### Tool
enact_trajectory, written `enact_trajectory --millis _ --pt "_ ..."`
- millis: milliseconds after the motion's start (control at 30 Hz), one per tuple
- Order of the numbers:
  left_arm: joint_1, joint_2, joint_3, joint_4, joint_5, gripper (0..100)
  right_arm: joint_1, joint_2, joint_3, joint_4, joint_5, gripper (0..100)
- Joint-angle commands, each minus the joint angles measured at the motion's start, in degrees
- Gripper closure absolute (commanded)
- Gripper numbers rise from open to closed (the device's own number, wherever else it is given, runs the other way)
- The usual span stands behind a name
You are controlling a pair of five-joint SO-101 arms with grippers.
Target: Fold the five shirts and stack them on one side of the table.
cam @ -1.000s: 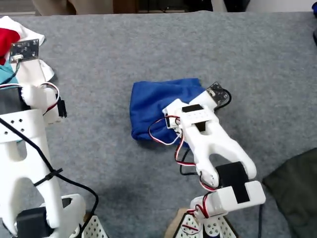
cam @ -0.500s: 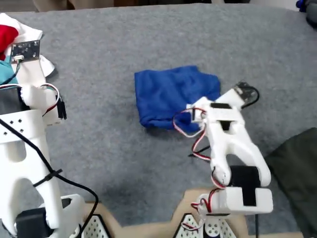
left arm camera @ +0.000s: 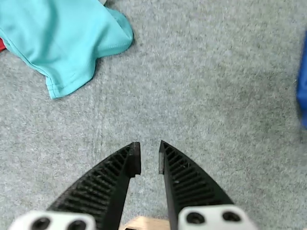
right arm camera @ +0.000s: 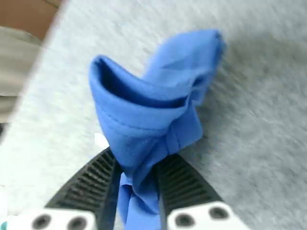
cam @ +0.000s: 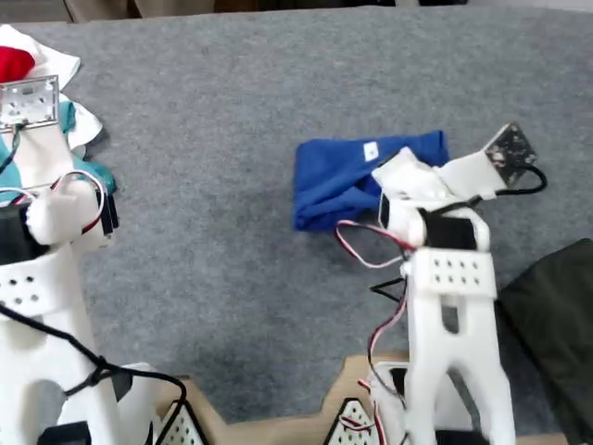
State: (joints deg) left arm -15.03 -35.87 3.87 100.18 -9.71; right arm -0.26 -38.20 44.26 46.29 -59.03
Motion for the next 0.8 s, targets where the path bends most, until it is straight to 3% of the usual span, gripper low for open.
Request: enact_trajectory --millis 0,267,567,767 --pt "-0.7 -2.2 -2.3 0.6 -0.4 91 2.5 -8.9 0.0 0.1 2.1 99.2" --pt "-0.7 -4.4 -2.3 0.7 -0.4 91 15.3 -16.8 0.0 -0.4 6.0 99.2" --pt "-0.7 -4.4 -2.3 0.7 -0.4 91 36.8 -19.4 0.0 -0.4 11.7 99.2" --pt "-0.7 -4.4 -2.3 0.7 -0.4 91 49.9 -19.6 2.9 -7.7 15.3 99.2"
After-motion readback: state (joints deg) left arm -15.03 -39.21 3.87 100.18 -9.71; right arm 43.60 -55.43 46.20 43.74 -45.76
